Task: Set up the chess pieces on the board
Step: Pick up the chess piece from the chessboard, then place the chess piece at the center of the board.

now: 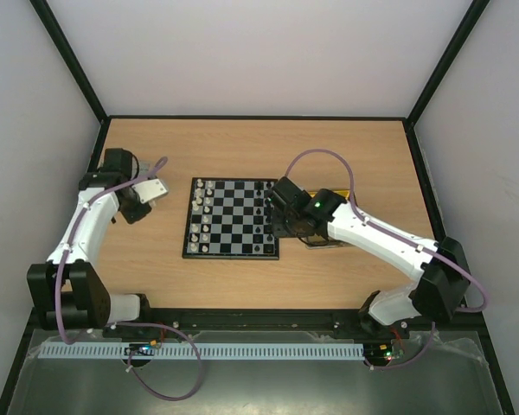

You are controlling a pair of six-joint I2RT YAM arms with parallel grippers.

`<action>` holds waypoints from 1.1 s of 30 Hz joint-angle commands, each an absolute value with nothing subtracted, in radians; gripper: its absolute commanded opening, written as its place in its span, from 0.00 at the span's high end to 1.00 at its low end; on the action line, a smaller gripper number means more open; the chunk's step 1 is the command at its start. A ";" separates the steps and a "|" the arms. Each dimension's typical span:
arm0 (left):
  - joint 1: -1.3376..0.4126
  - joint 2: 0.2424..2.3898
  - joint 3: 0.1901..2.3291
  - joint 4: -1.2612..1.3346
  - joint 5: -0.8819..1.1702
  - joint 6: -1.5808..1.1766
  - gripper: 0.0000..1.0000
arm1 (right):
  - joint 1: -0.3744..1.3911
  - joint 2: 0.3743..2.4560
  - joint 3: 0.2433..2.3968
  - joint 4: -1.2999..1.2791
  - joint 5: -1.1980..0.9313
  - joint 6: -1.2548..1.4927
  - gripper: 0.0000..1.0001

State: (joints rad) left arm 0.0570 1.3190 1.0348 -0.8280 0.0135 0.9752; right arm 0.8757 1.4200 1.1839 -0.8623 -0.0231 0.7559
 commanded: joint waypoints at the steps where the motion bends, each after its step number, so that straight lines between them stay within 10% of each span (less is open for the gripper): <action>1: 0.064 1.311 1.126 -1.051 -0.189 1.106 0.98 | 0.868 1.378 1.145 -0.813 -0.035 0.729 0.71; 19: 0.065 1.364 0.886 -1.091 -0.717 1.350 0.98 | 0.862 1.336 1.033 -0.699 -0.088 0.717 0.71; 33: 0.026 1.458 0.718 -0.908 -0.730 1.307 0.98 | 0.841 1.338 1.038 -0.722 -0.075 0.720 0.71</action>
